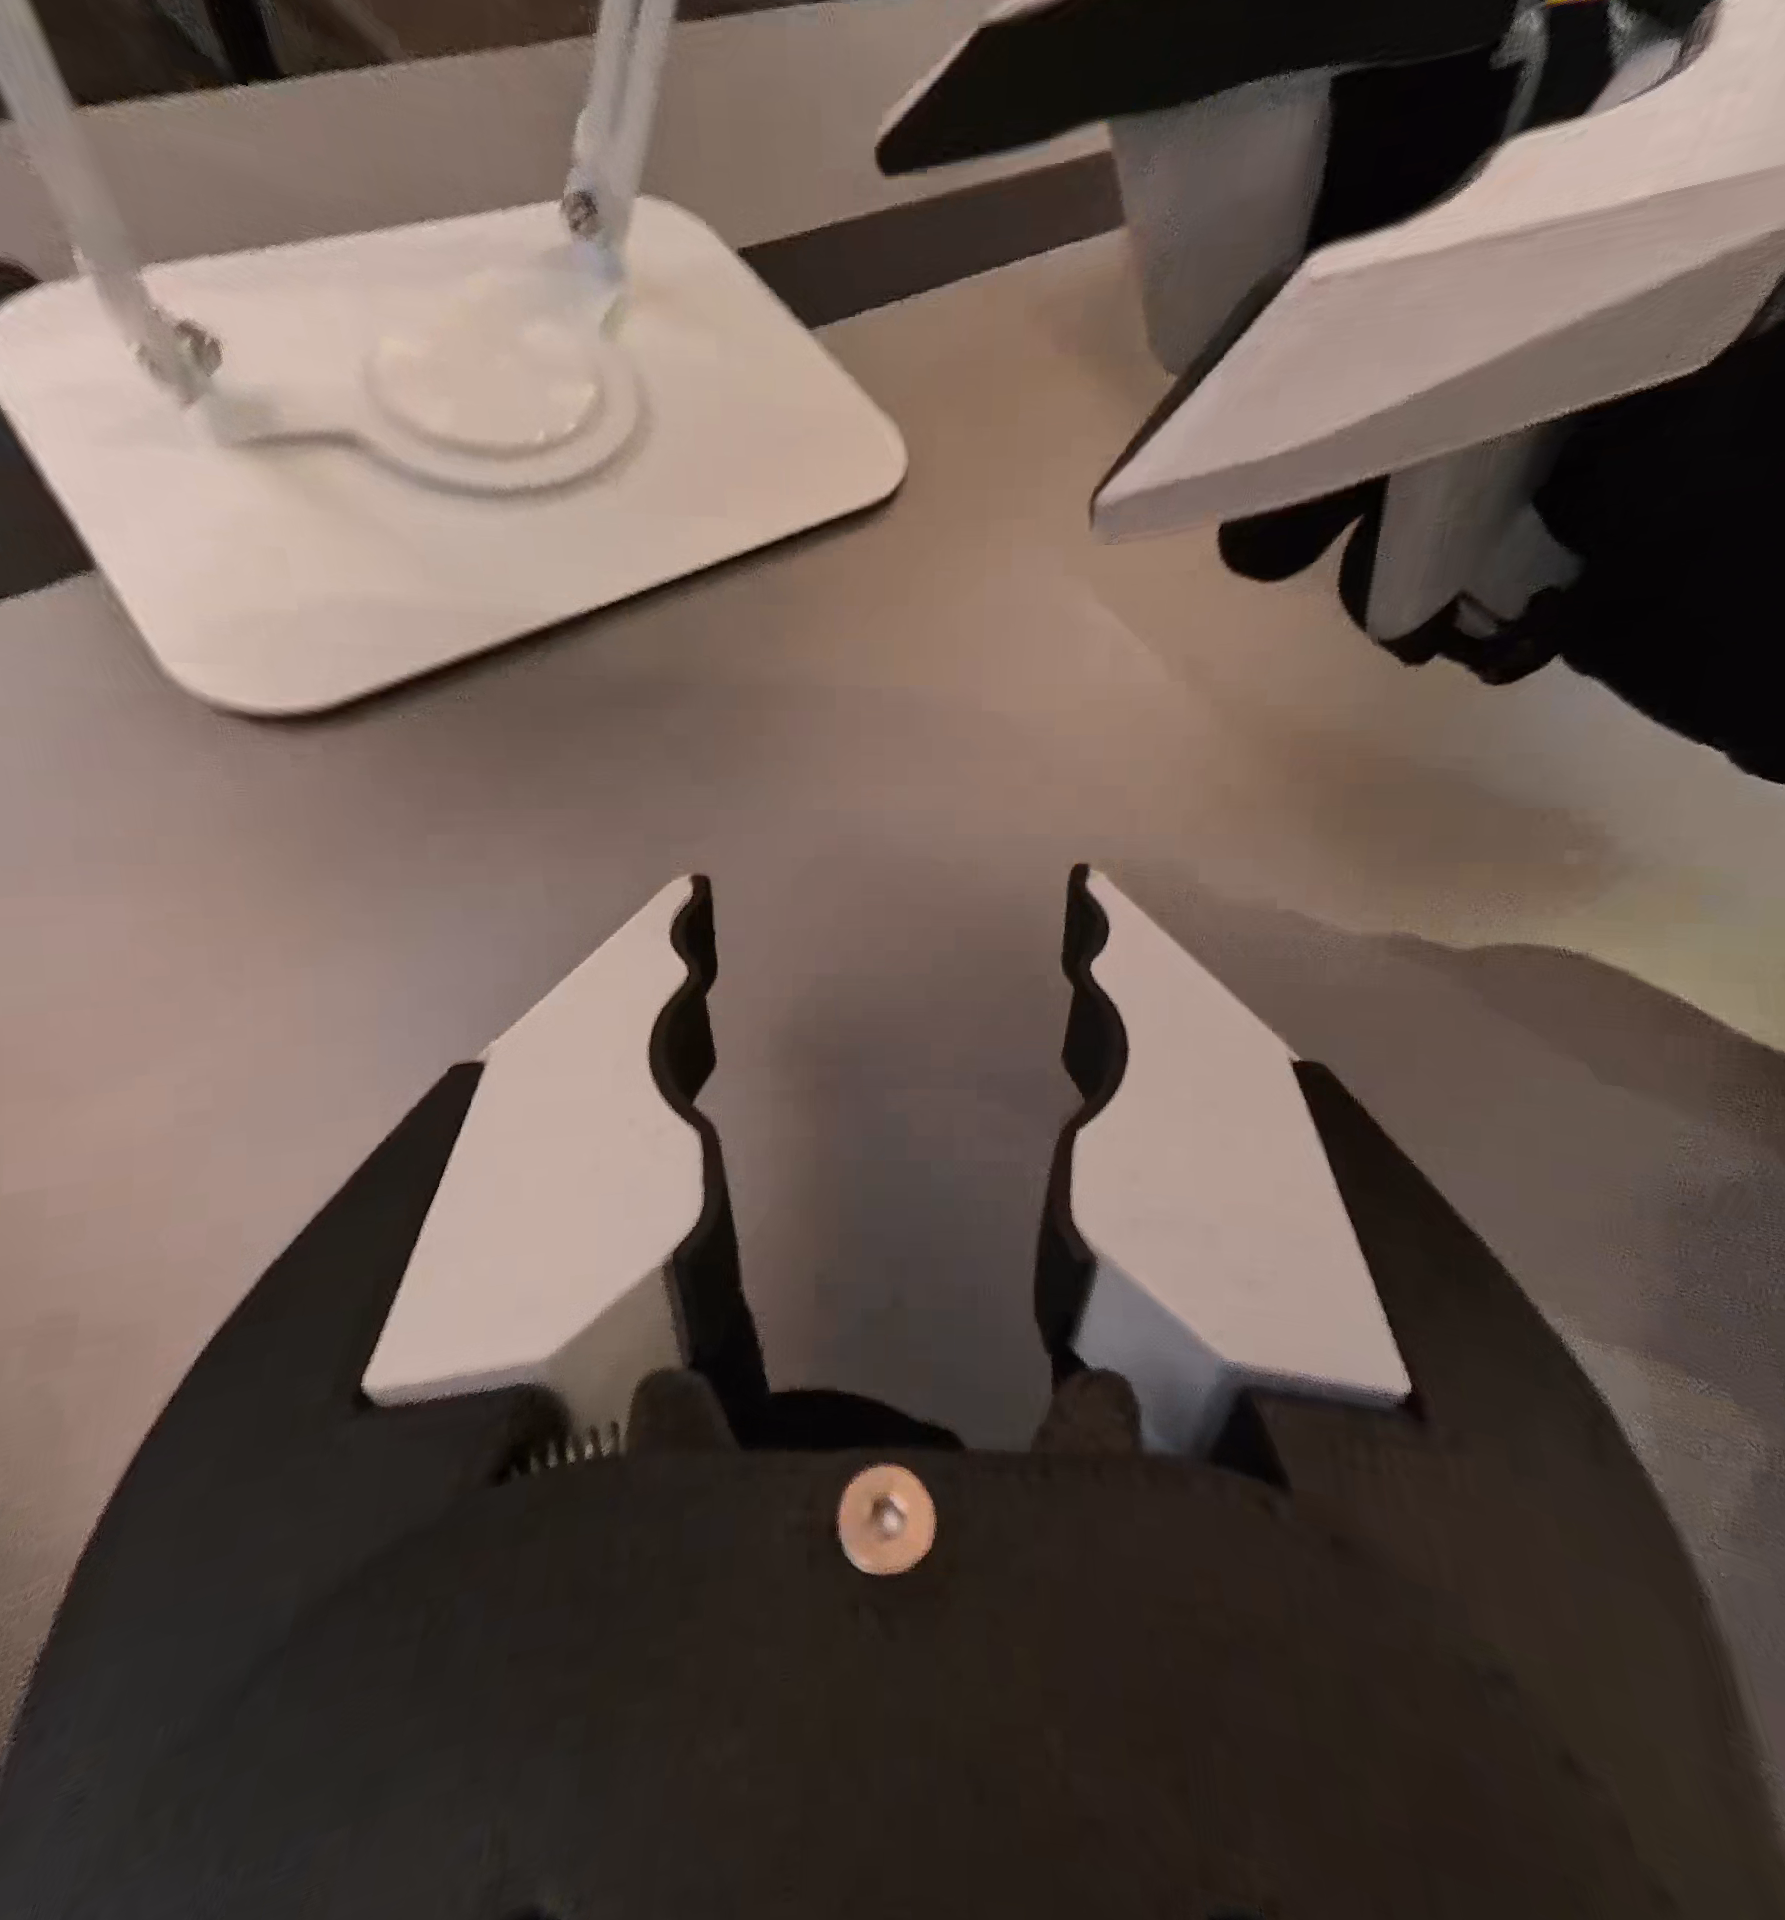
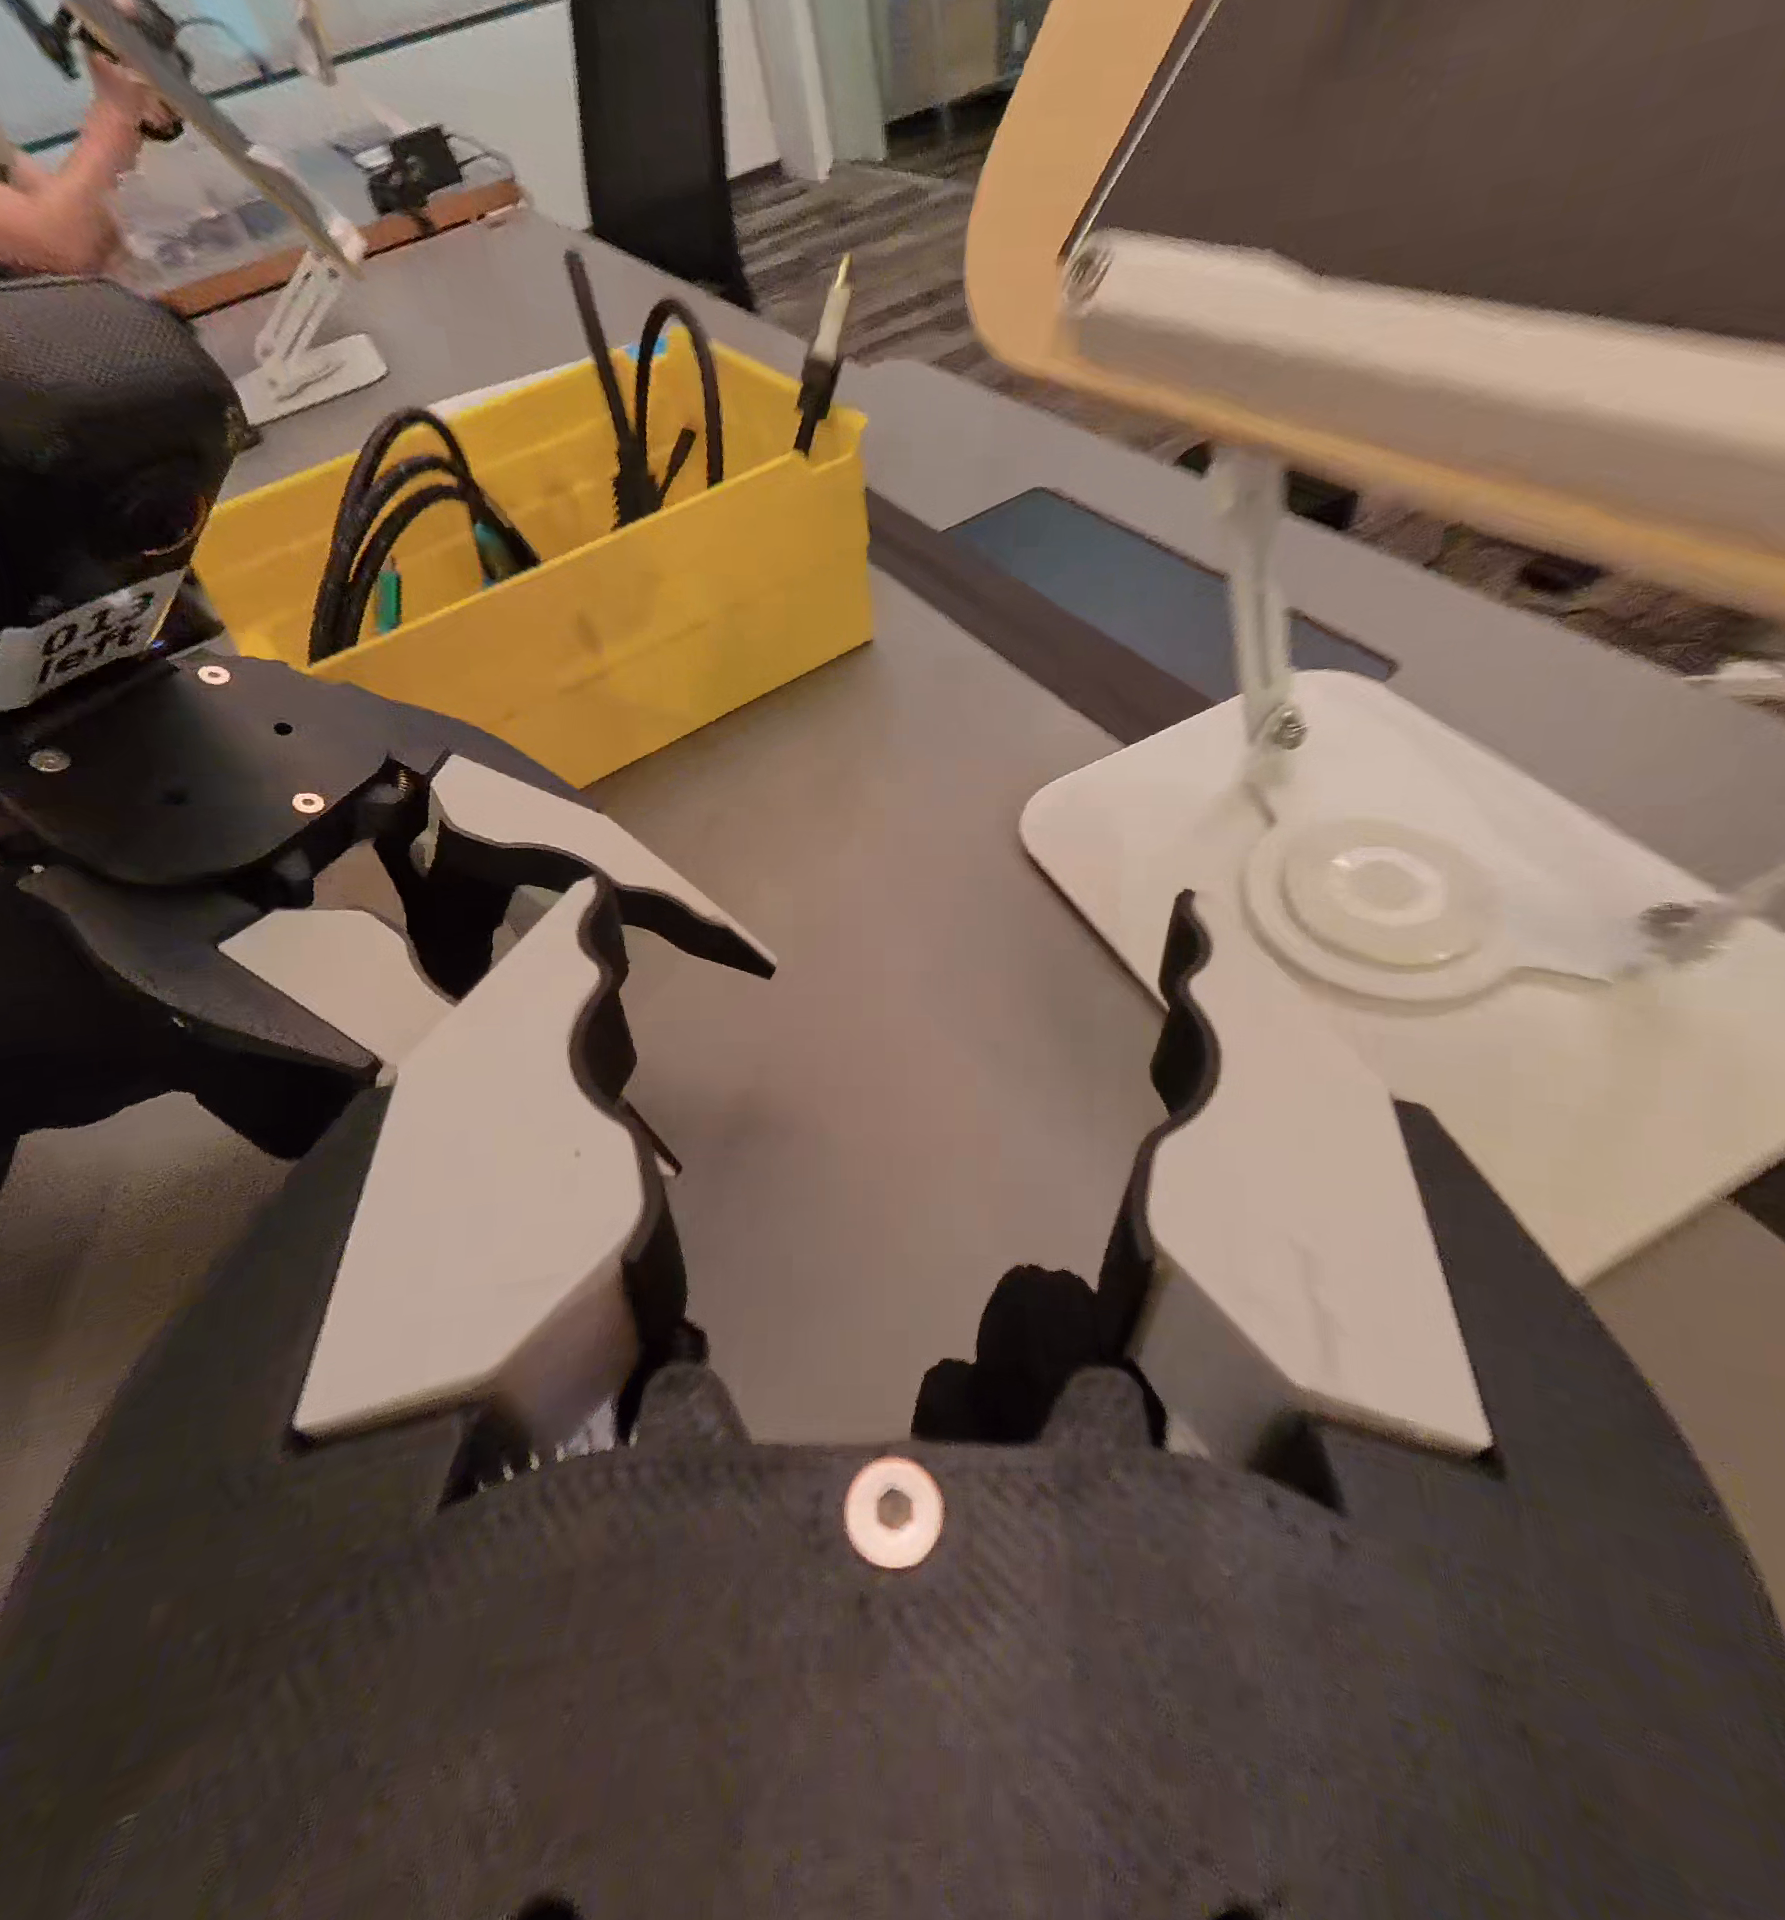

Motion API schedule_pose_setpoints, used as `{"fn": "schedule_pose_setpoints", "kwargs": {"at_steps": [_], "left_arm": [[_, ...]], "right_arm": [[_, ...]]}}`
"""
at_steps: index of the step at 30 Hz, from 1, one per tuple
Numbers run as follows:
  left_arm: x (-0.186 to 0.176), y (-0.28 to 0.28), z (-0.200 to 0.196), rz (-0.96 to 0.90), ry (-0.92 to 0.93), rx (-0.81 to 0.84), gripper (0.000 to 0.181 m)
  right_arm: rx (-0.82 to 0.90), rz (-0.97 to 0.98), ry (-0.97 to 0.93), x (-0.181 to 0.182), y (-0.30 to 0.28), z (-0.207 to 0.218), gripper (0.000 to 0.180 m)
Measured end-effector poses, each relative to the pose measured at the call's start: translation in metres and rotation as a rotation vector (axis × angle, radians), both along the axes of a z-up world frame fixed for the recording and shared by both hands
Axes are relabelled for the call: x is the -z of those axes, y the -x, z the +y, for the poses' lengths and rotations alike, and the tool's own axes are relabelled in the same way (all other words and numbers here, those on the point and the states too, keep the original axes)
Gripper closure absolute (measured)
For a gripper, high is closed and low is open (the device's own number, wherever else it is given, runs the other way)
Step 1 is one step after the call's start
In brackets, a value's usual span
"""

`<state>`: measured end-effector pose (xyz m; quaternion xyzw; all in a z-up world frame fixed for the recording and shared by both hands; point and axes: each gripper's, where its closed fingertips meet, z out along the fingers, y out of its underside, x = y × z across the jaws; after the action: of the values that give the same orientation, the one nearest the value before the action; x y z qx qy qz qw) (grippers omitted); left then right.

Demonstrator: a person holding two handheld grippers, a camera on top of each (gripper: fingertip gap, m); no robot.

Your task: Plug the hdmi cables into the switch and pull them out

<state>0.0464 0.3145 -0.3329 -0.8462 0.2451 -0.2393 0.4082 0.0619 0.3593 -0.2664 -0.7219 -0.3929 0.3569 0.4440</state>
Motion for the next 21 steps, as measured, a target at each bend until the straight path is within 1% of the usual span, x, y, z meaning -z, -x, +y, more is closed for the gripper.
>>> {"fn": "schedule_pose_setpoints", "kwargs": {"at_steps": [3, 5, 7, 10, 12, 14, 18, 21], "left_arm": [[0.011, 0.012, 0.000, -0.016, -0.011, -0.028, 0.117], [0.016, 0.013, -0.001, -0.019, -0.027, -0.030, 0.118], [0.022, 0.013, 0.000, -0.003, -0.049, -0.032, 0.120], [0.016, 0.007, 0.004, 0.022, -0.133, -0.026, 0.125], [0.017, 0.002, 0.004, 0.054, -0.146, -0.007, 0.125], [0.016, -0.001, 0.005, 0.071, -0.169, 0.003, 0.125], [0.012, -0.001, 0.006, 0.064, -0.193, 0.000, 0.125], [-0.001, -0.002, 0.002, 0.097, -0.239, 0.036, 0.130]], "right_arm": [[-0.021, 0.031, 0.033, 0.022, 0.012, 0.003, 0.082], [-0.020, 0.081, 0.040, 0.031, 0.014, 0.002, 0.086], [-0.038, 0.101, 0.049, 0.036, 0.016, -0.001, 0.087], [-0.070, 0.052, -0.004, 0.036, 0.016, -0.003, 0.087], [-0.073, 0.050, -0.017, 0.037, 0.015, -0.004, 0.088], [-0.080, 0.007, -0.016, 0.048, 0.015, -0.005, 0.087], [-0.074, -0.126, -0.094, 0.068, 0.010, 0.000, 0.088], [-0.075, -0.147, -0.085, 0.076, 0.008, 0.001, 0.088]]}}
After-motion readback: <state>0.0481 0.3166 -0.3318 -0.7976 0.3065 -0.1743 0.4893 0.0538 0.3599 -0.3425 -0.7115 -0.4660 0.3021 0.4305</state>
